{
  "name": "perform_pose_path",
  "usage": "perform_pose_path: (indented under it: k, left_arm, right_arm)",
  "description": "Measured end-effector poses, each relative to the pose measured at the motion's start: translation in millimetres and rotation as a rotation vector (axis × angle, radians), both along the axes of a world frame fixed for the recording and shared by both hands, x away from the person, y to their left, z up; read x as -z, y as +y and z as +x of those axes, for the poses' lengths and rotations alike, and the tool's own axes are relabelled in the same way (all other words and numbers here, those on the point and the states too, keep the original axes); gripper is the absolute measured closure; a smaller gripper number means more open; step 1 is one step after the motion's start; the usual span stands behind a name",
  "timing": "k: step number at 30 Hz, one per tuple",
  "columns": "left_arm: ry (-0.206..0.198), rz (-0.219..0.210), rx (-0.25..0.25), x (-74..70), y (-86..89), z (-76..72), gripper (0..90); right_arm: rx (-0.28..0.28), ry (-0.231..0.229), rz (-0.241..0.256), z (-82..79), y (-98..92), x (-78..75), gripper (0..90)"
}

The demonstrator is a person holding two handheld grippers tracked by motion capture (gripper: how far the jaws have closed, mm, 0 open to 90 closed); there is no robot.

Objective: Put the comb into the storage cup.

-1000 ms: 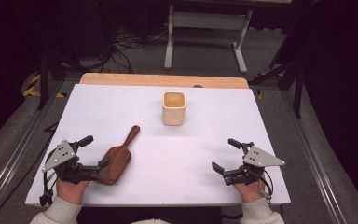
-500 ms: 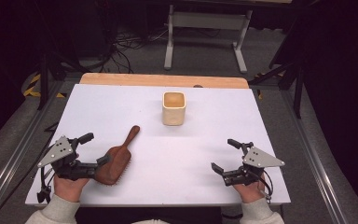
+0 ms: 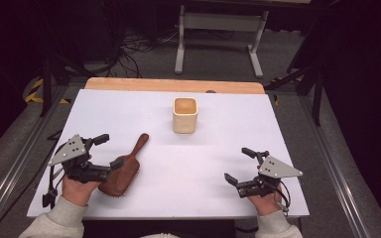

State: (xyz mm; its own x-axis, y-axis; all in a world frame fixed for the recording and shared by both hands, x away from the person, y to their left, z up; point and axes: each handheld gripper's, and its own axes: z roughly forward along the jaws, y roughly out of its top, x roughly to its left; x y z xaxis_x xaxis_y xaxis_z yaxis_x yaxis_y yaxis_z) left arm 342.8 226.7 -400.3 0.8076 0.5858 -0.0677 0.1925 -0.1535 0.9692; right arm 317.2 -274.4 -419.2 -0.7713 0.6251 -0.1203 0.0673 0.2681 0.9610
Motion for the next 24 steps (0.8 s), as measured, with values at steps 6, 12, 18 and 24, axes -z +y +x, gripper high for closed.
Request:
perform_pose_path:
  k: [6,12,18,24]
  left_arm:
    - [-0.006,0.053,0.041,-3.5,-12.6,8.3,5.9]
    - [0.015,0.078,0.087,-8.4,-20.4,19.7,8.2]
    - [0.032,0.054,0.121,-12.7,-22.9,30.5,17.2]
    - [0.125,-0.012,0.192,-13.7,-20.6,42.9,41.8]
  right_arm:
    - [-0.007,0.003,0.004,0.0,0.0,0.6,1.4]
    - [-0.011,0.003,0.003,0.1,0.1,0.6,1.4]
    - [-0.012,0.003,0.001,0.2,0.3,0.4,1.5]
    - [-0.017,0.005,-0.002,0.5,1.1,0.8,1.7]
